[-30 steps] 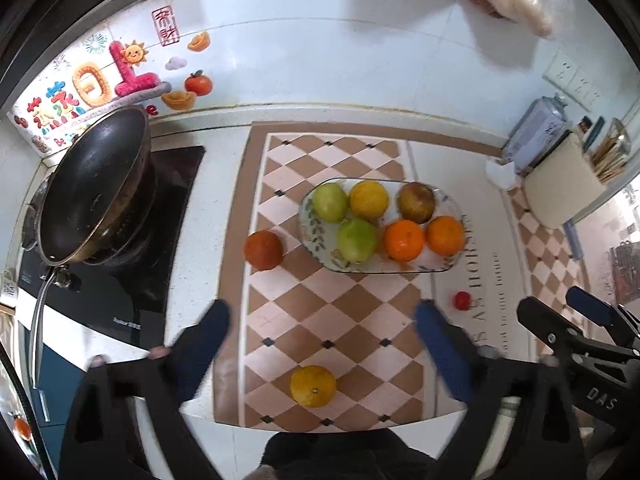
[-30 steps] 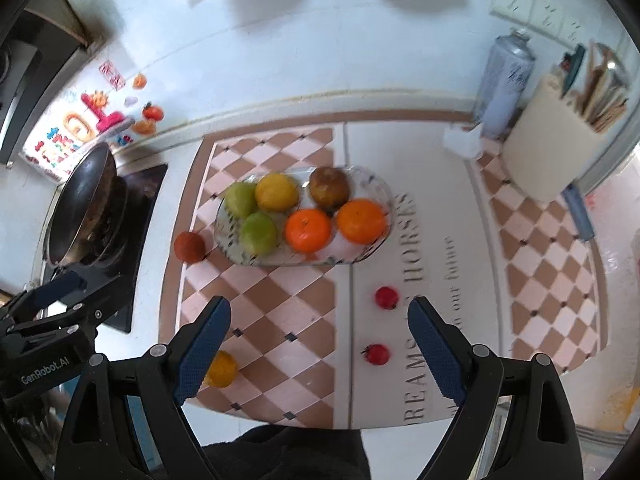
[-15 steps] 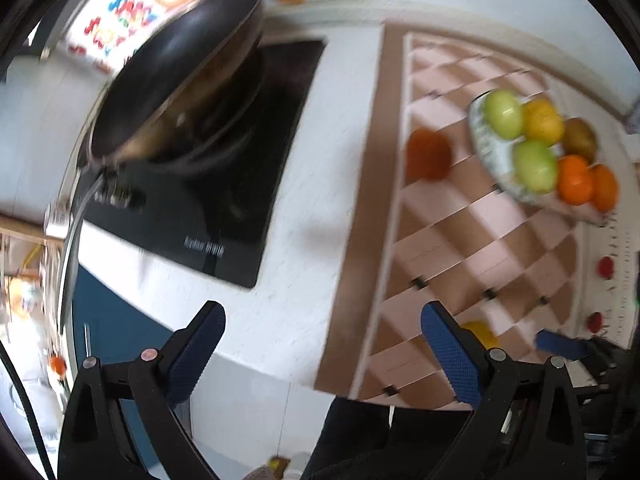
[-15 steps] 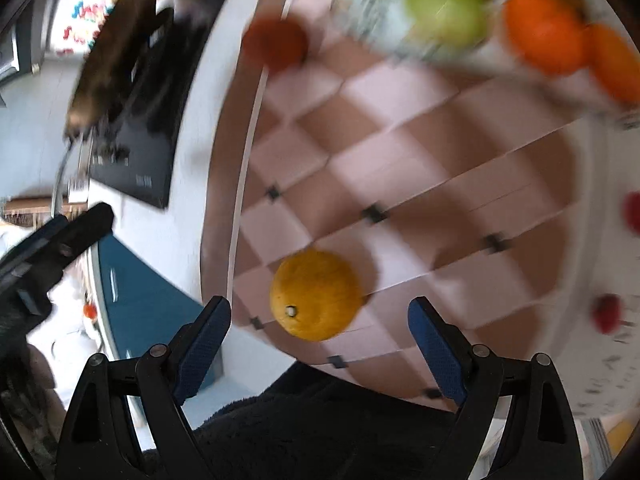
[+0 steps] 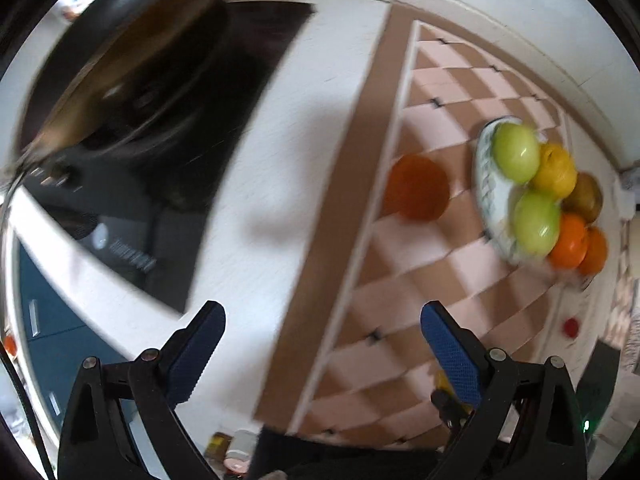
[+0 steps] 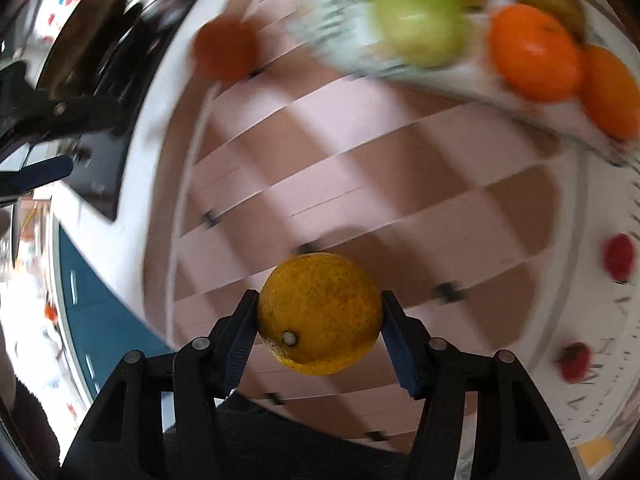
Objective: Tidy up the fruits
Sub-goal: 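Grasp the yellow lemon with right tool while left tool moves to the dark red fruit, then close left tool on the dark red fruit while right tool holds the lemon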
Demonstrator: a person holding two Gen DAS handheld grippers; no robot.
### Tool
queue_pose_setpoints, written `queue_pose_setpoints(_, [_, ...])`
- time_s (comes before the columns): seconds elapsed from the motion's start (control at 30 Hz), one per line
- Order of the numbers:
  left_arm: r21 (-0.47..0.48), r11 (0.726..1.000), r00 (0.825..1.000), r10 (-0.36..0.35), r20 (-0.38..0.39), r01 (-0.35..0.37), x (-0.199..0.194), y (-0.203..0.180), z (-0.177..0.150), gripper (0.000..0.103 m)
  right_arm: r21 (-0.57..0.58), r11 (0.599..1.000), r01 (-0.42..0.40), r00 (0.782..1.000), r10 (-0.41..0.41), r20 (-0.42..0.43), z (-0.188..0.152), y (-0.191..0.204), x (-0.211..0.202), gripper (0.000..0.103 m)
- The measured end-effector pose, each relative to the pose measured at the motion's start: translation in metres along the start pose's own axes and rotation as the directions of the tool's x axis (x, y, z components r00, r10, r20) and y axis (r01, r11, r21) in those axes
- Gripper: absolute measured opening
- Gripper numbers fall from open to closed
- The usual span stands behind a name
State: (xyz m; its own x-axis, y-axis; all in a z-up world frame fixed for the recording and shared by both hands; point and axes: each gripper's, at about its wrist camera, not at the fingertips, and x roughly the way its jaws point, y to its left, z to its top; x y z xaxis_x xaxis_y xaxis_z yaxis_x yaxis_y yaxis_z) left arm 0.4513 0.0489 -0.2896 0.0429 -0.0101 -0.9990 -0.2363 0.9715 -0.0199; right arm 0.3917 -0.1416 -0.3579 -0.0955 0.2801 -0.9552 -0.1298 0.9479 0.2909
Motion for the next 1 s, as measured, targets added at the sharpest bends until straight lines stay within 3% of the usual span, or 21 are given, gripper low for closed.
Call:
queue_pose_setpoints(0.2, [0.061,0.997,0.998,-0.052,-0.045,0.055,0.032,-0.035,0.054,0.1,0.1,0.995,0.029,0.999,-0.032,0.028,0.006,-0.051,-0.006,0.062])
queue_pose_setpoints(0.4, [0.084,0.993,0.995,-0.079,-0.059,0.084,0.051,-0.049,0.075,0.1,0.154,0.988,0.011,0.998,-0.02,0.052,0.007,-0.064,-0.005,0.062])
queue_pose_setpoints(0.47, [0.088,0.991,0.993,-0.098,-0.068,0.103,0.055,-0.05,0.079,0.094,0.169,0.986,0.002,0.998,-0.011,0.057,0.01,-0.067,-0.005,0.062])
queue_pose_setpoints(0.6, [0.121,0.988,0.992,-0.09,-0.089,0.1,0.065,-0.057,0.082,0.052,0.197,0.98,-0.032,0.998,0.022,0.053,0.02,-0.068,-0.008,0.063])
queue_pose_setpoints(0.8, [0.172,0.982,0.996,-0.064,-0.054,0.072,0.06,-0.061,0.076,0.051,0.213,0.976,-0.045,0.998,0.034,0.055,0.024,-0.077,-0.013,0.064])
queue_pose_setpoints(1.0, [0.187,0.978,0.994,-0.076,-0.079,0.089,0.053,-0.062,0.035,0.051,0.216,0.975,-0.061,0.998,0.054,0.038,0.021,-0.084,-0.013,0.064])
